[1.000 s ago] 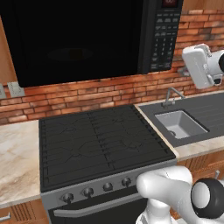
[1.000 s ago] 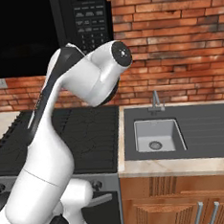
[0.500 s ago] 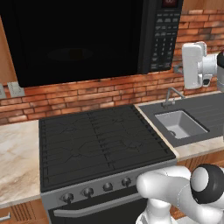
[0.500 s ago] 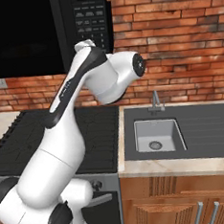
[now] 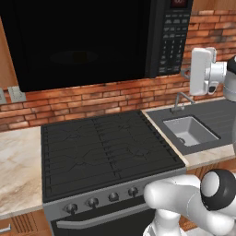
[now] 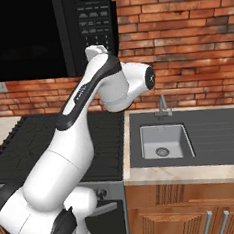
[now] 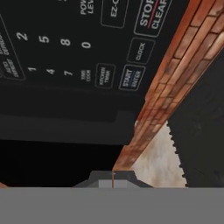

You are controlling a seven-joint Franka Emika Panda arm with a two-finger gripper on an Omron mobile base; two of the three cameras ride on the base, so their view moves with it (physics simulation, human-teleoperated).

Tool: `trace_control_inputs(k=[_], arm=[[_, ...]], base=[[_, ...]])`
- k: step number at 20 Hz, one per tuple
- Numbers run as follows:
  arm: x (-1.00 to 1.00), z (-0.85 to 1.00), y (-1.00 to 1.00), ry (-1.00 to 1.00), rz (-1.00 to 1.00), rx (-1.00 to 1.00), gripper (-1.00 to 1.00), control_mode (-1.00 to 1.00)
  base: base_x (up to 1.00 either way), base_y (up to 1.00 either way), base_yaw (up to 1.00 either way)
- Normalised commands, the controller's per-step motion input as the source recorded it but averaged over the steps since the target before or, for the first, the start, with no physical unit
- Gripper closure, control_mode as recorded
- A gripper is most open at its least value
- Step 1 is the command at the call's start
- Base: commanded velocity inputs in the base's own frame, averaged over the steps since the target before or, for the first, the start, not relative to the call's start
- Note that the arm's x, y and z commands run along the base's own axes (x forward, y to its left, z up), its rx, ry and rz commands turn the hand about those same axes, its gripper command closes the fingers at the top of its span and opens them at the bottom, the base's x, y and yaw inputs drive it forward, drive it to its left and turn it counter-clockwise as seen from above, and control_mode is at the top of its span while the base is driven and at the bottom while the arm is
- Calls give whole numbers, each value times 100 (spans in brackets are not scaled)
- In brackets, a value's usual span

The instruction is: Pick the cheese from the counter and place it in the microwave. Then turn on the microwave.

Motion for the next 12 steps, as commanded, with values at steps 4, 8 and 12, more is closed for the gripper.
trace_control_inputs(k=[4, 8, 12], arm=[[4, -1, 0, 0, 0, 4, 100, -100], [9, 0, 0, 0, 0, 4, 100, -100], [14, 0, 0, 0, 0, 2, 100, -100]], base=[[0, 0, 0], [0, 0, 0], [0, 0, 0]])
